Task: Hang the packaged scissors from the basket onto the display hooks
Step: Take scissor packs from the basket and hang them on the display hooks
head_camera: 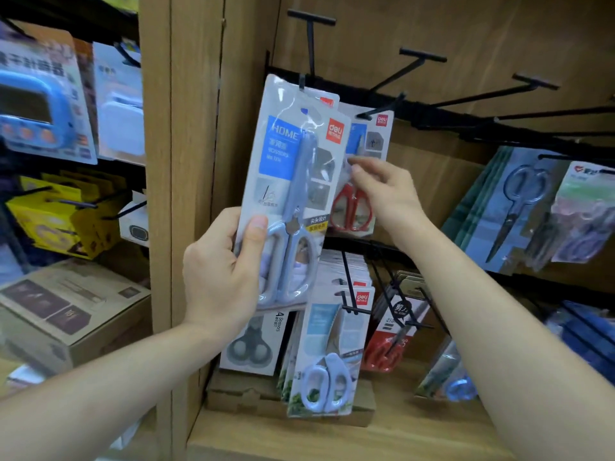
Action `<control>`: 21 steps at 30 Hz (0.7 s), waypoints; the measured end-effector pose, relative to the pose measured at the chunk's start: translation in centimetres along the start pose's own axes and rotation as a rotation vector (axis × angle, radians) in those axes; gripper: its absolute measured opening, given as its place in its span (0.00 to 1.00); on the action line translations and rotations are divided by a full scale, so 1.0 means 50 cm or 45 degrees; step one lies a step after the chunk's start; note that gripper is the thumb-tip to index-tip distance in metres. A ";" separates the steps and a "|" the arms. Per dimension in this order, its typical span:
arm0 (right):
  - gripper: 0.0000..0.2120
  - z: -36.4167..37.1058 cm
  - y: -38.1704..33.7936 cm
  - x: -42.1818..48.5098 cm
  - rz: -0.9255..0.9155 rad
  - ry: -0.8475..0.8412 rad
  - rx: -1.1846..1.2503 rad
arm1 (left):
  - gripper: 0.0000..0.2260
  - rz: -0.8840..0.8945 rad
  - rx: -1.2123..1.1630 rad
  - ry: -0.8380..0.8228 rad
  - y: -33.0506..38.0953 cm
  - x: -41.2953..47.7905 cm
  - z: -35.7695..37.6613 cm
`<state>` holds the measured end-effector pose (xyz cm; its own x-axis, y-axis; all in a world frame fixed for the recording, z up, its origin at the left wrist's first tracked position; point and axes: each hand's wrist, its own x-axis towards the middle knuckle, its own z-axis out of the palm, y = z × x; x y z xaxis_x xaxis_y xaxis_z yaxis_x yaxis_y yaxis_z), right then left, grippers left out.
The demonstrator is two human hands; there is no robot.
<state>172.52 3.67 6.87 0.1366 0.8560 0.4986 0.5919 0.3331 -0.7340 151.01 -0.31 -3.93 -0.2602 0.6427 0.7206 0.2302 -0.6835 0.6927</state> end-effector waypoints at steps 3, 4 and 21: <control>0.14 0.010 -0.025 -0.067 0.120 -0.197 0.747 | 0.09 0.036 -0.066 -0.103 0.009 -0.007 0.005; 0.13 0.014 -0.027 -0.081 0.112 -0.250 0.843 | 0.09 0.041 -0.088 -0.152 0.013 -0.008 0.008; 0.13 -0.077 0.019 -0.097 -0.229 0.090 0.612 | 0.11 0.314 0.508 -0.801 -0.102 -0.043 -0.039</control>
<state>175.47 -1.71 5.52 0.1296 0.7454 0.6539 0.1814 0.6305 -0.7547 148.58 1.11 -9.08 0.3949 0.6450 0.6542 0.5625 -0.7328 0.3829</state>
